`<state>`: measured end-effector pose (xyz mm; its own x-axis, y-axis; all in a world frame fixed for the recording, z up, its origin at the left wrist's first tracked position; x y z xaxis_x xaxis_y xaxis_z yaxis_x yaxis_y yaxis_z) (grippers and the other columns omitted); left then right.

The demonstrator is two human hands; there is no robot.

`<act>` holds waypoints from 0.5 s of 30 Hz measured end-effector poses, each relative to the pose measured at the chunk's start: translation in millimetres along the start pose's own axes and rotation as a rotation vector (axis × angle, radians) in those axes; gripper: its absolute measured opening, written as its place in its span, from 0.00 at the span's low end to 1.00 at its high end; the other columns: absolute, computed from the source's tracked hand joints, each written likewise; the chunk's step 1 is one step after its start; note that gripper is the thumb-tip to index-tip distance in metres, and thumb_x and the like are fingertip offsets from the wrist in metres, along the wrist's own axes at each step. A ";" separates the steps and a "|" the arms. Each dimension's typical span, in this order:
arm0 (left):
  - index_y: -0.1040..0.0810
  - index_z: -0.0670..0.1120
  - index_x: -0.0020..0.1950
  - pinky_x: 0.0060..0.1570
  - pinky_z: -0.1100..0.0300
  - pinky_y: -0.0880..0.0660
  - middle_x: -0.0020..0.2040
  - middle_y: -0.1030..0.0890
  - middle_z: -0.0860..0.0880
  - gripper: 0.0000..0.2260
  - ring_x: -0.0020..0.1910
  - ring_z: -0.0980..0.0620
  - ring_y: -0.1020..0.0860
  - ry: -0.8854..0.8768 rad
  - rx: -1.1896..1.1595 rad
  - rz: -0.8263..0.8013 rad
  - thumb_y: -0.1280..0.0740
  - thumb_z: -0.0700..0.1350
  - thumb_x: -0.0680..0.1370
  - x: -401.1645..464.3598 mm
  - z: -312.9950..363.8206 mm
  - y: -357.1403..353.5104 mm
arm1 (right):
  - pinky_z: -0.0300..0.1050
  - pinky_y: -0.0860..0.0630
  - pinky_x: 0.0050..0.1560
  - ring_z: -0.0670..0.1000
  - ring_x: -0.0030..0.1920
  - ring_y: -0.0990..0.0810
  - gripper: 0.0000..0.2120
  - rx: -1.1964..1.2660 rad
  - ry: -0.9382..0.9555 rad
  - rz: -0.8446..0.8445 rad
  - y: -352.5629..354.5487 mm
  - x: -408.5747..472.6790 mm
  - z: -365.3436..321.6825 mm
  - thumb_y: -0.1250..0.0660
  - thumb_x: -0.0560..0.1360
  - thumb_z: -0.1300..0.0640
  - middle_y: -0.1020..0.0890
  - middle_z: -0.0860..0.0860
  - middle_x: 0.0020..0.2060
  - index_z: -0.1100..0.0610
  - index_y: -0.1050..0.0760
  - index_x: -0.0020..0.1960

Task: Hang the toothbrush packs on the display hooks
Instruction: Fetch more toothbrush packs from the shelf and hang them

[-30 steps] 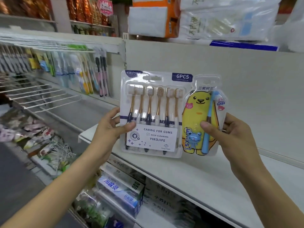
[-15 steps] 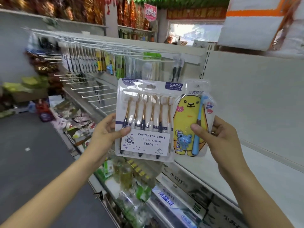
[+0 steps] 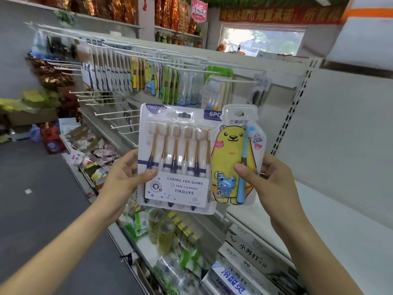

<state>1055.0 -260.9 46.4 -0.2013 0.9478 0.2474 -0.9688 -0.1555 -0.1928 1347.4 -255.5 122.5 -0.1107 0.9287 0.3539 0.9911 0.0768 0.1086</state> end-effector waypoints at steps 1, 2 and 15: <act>0.23 0.48 0.64 0.58 0.46 0.21 0.58 0.16 0.44 0.23 0.59 0.42 0.19 0.001 0.011 -0.012 0.28 0.37 0.70 8.8 -1.4 2.9 | 0.32 0.22 0.39 0.43 0.43 0.14 0.08 -0.011 -0.004 0.010 -2.6 4.9 2.3 0.28 0.75 0.62 0.13 0.45 0.43 0.53 0.18 0.53; 0.23 0.47 0.64 0.56 0.50 0.20 0.58 0.16 0.45 0.23 0.58 0.43 0.18 -0.001 0.017 -0.020 0.28 0.36 0.70 17.8 -1.8 5.5 | 0.33 0.21 0.40 0.43 0.43 0.14 0.08 -0.025 -0.008 0.023 -5.1 10.0 4.7 0.28 0.75 0.61 0.13 0.45 0.44 0.52 0.18 0.53; 0.23 0.45 0.65 0.46 0.57 0.18 0.58 0.16 0.45 0.24 0.56 0.44 0.17 -0.040 0.019 -0.157 0.29 0.33 0.70 118.4 -2.4 47.7 | 0.41 0.17 0.48 0.48 0.48 0.13 0.13 -0.054 -0.090 0.131 -50.4 64.1 36.0 0.27 0.72 0.57 0.13 0.48 0.48 0.53 0.18 0.56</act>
<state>985.3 -155.5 64.2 -0.0520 0.9491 0.3107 -0.9913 -0.0116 -0.1308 1293.0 -186.7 106.3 0.0290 0.9585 0.2837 0.9910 -0.0646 0.1171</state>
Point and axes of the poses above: each hand's wrist, its own x-axis towards the middle knuckle, its own y-axis out of the back of the hand, z = x × y, the point moved 5 cm from there along x, towards the middle knuckle
